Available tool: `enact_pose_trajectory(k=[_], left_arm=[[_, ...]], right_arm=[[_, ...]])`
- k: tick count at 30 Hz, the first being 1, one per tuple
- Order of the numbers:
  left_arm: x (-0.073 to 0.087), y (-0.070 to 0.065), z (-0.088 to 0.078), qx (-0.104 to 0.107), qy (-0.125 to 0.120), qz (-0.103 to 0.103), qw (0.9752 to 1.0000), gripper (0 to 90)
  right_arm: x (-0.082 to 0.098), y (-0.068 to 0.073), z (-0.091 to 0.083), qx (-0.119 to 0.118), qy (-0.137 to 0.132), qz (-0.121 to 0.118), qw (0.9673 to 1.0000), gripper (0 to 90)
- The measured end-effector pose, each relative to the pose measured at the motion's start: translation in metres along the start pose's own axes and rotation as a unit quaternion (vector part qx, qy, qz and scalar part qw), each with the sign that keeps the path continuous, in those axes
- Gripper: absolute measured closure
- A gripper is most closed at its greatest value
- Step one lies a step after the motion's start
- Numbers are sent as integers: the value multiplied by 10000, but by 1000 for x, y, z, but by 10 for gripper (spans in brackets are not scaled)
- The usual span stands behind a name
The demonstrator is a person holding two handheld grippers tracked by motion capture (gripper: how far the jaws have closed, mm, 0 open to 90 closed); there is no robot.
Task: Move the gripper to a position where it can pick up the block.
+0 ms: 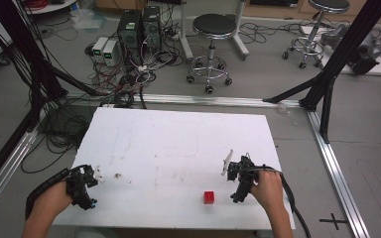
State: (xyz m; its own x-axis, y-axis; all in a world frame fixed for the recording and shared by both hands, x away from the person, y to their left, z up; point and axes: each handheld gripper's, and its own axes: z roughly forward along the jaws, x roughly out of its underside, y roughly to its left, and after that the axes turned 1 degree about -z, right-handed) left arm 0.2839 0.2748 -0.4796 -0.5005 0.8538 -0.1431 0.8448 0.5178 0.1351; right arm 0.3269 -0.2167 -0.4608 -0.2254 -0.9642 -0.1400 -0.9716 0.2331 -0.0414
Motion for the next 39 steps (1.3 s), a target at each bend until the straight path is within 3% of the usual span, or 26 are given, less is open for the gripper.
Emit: enact_pose_trajectory(k=[2, 6, 7, 11, 17, 22, 26, 29, 33, 39], left_arm=[[0, 0, 0, -12, 2, -2, 10000, 211], [0, 0, 0, 3, -3, -5, 10000, 211], [0, -1, -1, -12, -16, -5, 10000, 211], [1, 0, -3, -25, -29, -10, 10000, 211], [1, 0, -5, -31, -42, -32, 10000, 211], [1, 0, -6, -40, -67, -15, 10000, 211], [2, 1, -7, -28, -55, -23, 10000, 211], [2, 1, -7, -31, -63, -22, 10000, 211], [2, 0, -6, -12, -59, -21, 10000, 211], [2, -1, -7, -36, -80, -30, 10000, 211]], right_arm=[[1, -1, -4, 53, 34, -36, 10000, 9], [-3, -1, -34, 132, -78, -133, 9998, 9], [-3, -1, -34, 132, -78, -133, 9998, 9], [-17, 4, -58, 216, -88, -326, 9992, 9], [-33, 10, -62, 219, -62, -468, 9986, 9], [-46, 14, -39, 178, 142, -626, 9978, 9], [-53, 17, -26, 114, 124, -714, 9973, 9], [-61, 23, -9, 98, 273, -915, 9954, 9], [-69, 28, 5, -43, 285, -1058, 9940, 9], [-76, 33, 24, -69, 333, -1197, 9922, 9]])
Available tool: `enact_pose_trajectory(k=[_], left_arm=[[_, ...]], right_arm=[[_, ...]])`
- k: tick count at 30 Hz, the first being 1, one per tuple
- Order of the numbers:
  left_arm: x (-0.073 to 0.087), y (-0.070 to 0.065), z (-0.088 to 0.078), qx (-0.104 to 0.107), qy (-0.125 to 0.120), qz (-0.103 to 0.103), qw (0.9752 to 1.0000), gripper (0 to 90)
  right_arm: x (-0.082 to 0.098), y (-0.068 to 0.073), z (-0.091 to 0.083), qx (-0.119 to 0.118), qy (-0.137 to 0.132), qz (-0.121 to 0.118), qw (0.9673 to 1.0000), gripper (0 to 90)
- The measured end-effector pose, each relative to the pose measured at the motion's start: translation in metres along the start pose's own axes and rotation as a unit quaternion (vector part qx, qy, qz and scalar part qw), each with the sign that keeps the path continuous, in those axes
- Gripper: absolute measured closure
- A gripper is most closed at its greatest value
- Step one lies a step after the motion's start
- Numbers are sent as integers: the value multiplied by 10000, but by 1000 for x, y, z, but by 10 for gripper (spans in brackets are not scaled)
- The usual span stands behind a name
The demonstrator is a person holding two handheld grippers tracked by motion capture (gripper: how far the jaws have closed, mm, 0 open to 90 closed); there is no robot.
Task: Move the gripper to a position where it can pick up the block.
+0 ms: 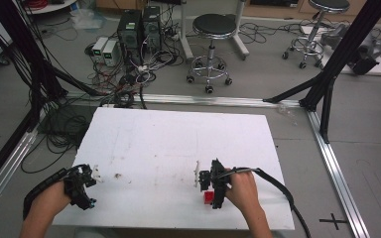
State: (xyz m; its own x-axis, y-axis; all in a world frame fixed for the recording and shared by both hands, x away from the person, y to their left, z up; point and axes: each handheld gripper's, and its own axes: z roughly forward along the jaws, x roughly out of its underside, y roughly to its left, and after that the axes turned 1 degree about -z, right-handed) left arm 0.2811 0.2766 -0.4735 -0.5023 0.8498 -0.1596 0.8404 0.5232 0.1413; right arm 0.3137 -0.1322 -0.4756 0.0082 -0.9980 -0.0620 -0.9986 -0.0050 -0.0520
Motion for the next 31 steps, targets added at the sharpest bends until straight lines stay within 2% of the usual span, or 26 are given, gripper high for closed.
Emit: enact_pose_trajectory(k=[3, 4, 6, 7, 8, 9, 14, 18, 31], left_arm=[[0, 0, 0, 15, -6, 2, 10000, 211], [0, 0, 1, 13, -7, -8, 10000, 211], [0, 0, 1, 13, 8, 11, 10000, 210], [0, 0, 0, 11, 7, 23, 10000, 211], [0, 0, 1, 12, 6, 19, 10000, 211], [0, -1, 1, 4, 7, 3, 10000, 211], [-2, -2, 2, 40, 29, 41, 10000, 210], [-1, -2, 1, 27, 7, 22, 10000, 211], [-1, -1, 2, 30, 29, 32, 10000, 211]], right_arm=[[-2, 2, 6, 50, 68, -77, 9999, 9], [-1, 2, 11, -112, -50, 18, 9999, 9], [3, 1, 18, -188, -170, 142, 9996, 9], [3, 3, 21, -76, -28, 98, 9999, 9], [3, 3, 21, -76, -28, 98, 9999, 9], [3, 5, 27, -54, 209, -19, 9998, 9], [-4, 7, 35, -49, 62, -79, 9999, 9], [-7, 7, 43, -73, 69, -135, 9999, 9], [-7, 4, 45, -115, 93, -173, 9997, 9]])
